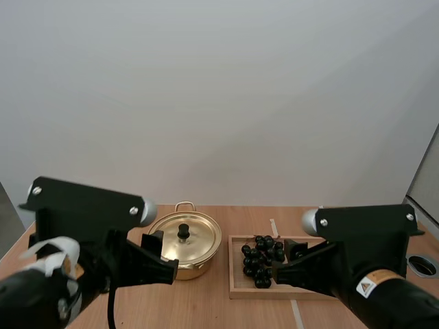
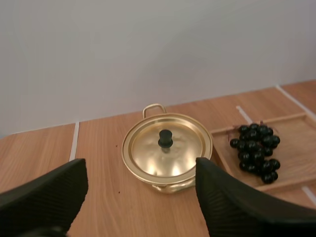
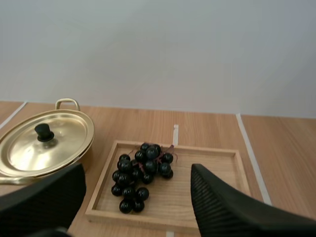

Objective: Open the lid, put the grape in the pot, and close it

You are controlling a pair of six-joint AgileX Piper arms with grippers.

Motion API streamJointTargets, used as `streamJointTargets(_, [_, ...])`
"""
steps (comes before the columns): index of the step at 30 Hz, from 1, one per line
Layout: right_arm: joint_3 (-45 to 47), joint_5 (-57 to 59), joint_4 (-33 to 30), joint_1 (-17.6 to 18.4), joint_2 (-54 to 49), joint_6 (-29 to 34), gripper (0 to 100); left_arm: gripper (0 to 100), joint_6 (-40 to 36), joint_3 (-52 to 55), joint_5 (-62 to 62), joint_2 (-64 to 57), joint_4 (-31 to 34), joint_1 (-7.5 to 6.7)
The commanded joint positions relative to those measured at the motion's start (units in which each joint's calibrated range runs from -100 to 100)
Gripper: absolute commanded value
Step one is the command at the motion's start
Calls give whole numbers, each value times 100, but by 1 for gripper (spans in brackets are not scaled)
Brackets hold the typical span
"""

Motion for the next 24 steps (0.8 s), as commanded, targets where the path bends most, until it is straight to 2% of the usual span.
streamJointTargets(1, [-418, 655, 53, -18, 820, 7, 100, 100, 498, -511, 282, 848, -76, 16])
streamJointTargets(7, [-832, 1460, 50, -18, 2081, 7, 100, 100, 1068, -1246, 325, 2157, -165, 16])
streamJointTargets(10, [-846, 1460, 33, -18, 2360, 7, 100, 100, 1432, -1379, 346, 2725, -420, 16])
streamJointTargets(11, [-846, 1460, 33, -18, 2472, 7, 100, 100, 1864, -1456, 346, 3106, -698, 16])
streamJointTargets(15, [-846, 1460, 44, -18, 2530, 7, 100, 100, 2478, -1622, 328, 4128, -1185, 16])
streamJointTargets(24, [-846, 1460, 44, -18, 2517, 7, 100, 100, 2792, -2348, 123, 6054, -1235, 7])
